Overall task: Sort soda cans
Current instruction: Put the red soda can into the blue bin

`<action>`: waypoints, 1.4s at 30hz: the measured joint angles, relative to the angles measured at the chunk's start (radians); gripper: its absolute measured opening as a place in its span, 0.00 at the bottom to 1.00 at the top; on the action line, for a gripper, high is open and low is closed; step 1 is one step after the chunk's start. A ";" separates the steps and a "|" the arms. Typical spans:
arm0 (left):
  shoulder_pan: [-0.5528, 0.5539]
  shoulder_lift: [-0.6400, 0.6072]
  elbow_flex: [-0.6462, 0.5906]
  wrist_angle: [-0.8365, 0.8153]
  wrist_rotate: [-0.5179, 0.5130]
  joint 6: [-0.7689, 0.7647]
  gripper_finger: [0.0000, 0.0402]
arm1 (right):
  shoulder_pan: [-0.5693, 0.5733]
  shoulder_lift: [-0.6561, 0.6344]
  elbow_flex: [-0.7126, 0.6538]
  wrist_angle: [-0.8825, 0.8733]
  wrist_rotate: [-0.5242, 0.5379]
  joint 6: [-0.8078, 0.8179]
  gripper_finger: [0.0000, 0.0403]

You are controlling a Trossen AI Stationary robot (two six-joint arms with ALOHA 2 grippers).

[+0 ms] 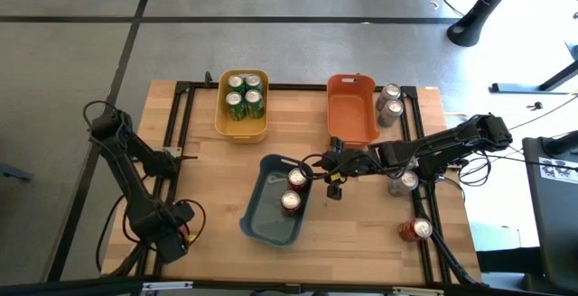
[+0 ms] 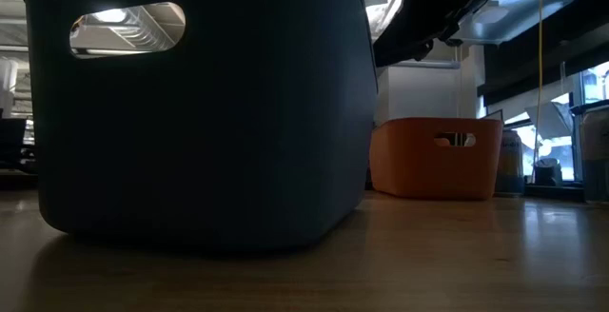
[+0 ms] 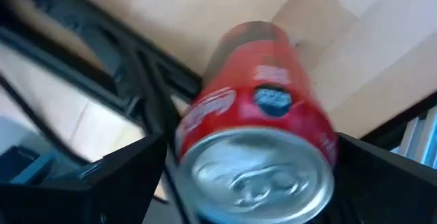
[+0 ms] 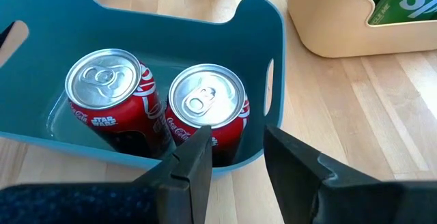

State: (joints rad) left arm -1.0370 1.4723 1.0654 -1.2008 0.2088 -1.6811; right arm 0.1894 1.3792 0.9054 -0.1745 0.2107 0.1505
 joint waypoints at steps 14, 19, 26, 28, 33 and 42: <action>0.004 0.001 -0.029 0.031 -0.013 0.042 0.81 | 0.000 0.000 0.000 0.000 -0.001 0.000 0.33; 0.039 0.003 -0.004 0.021 -0.013 0.066 0.74 | 0.000 0.000 0.000 -0.014 -0.028 0.001 0.33; 0.143 0.003 0.152 -0.169 -0.052 0.182 0.74 | 0.000 0.000 0.000 -0.023 -0.028 0.000 0.33; 0.179 0.003 0.214 -0.231 -0.089 0.233 0.74 | 0.000 0.000 0.000 -0.038 -0.029 0.000 0.33; 0.284 0.003 0.374 -0.365 -0.209 0.360 0.74 | 0.000 -0.002 0.000 -0.089 -0.047 0.008 0.33; 0.512 0.002 0.566 -0.375 -0.321 0.675 0.74 | 0.000 -0.002 0.000 -0.074 -0.205 0.083 0.33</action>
State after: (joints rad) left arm -0.5246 1.4738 1.6313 -1.5757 -0.1122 -1.0066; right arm 0.1898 1.3769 0.9054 -0.2483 0.0056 0.2334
